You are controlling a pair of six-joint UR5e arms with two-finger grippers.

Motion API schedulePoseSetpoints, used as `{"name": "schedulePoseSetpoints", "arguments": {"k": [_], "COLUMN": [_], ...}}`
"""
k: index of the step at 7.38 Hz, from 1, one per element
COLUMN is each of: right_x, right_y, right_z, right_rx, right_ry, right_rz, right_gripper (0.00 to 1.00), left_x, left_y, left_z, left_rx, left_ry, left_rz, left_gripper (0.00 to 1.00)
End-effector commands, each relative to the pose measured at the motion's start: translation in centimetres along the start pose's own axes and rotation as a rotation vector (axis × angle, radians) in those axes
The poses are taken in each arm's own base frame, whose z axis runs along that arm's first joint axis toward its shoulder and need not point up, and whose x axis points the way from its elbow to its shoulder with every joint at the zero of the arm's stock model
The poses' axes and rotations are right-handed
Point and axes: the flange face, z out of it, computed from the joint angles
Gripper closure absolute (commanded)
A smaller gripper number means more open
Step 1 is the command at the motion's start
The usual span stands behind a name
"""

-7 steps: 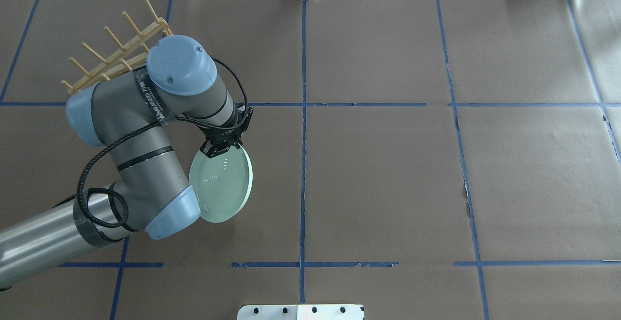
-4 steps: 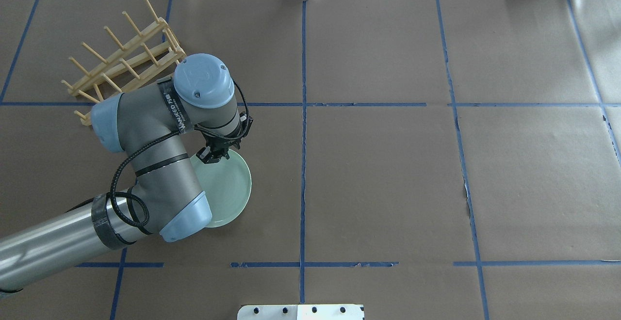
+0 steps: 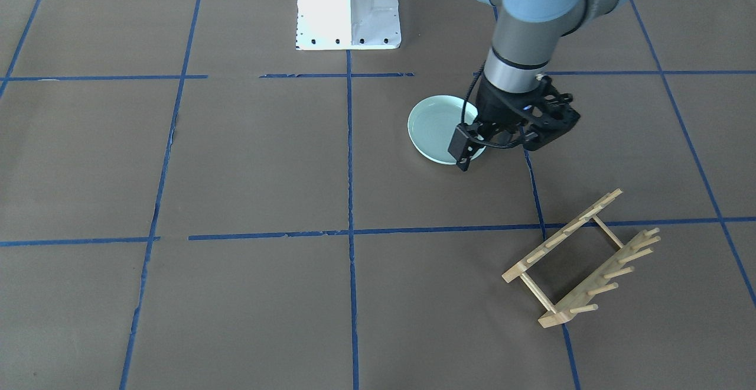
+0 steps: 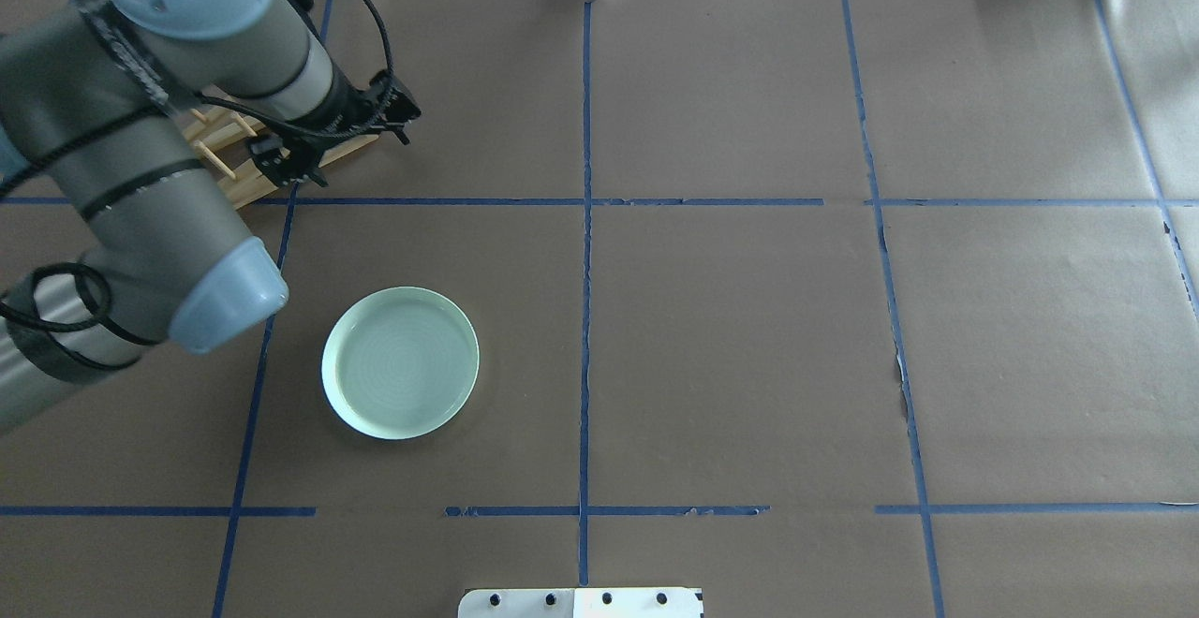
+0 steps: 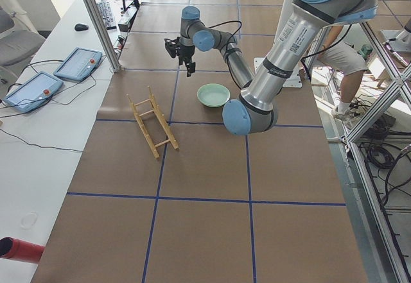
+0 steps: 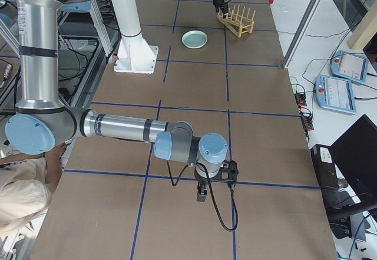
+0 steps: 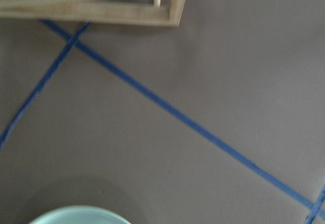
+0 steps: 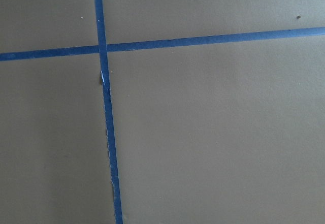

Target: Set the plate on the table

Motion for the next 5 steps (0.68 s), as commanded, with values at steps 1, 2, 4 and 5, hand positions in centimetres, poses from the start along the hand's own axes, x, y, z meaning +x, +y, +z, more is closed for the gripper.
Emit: {"name": "schedulePoseSetpoints", "arguments": {"k": [1,2,4,5], "right_x": [0.0,0.0,0.0,0.0], "right_y": [0.0,0.0,0.0,0.0], "right_z": [0.0,0.0,0.0,0.1], "right_rx": [0.0,0.0,0.0,-0.001], "right_ry": [0.0,0.0,0.0,0.0], "right_rz": [0.0,0.0,0.0,0.001], "right_gripper": [0.0,0.0,0.0,0.0], "left_x": [-12.3,-20.2,-37.8,-46.7], "left_y": [-12.9,-17.3,-23.0,-25.8], "left_z": [-7.1,-8.9,-10.7,-11.9], "left_rx": [0.018,0.039,0.041,0.032], "left_ry": [0.019,-0.018,-0.131,-0.169], "left_rz": [0.25,0.358,0.534,0.512], "left_gripper": [0.0,0.0,0.0,0.0]}}
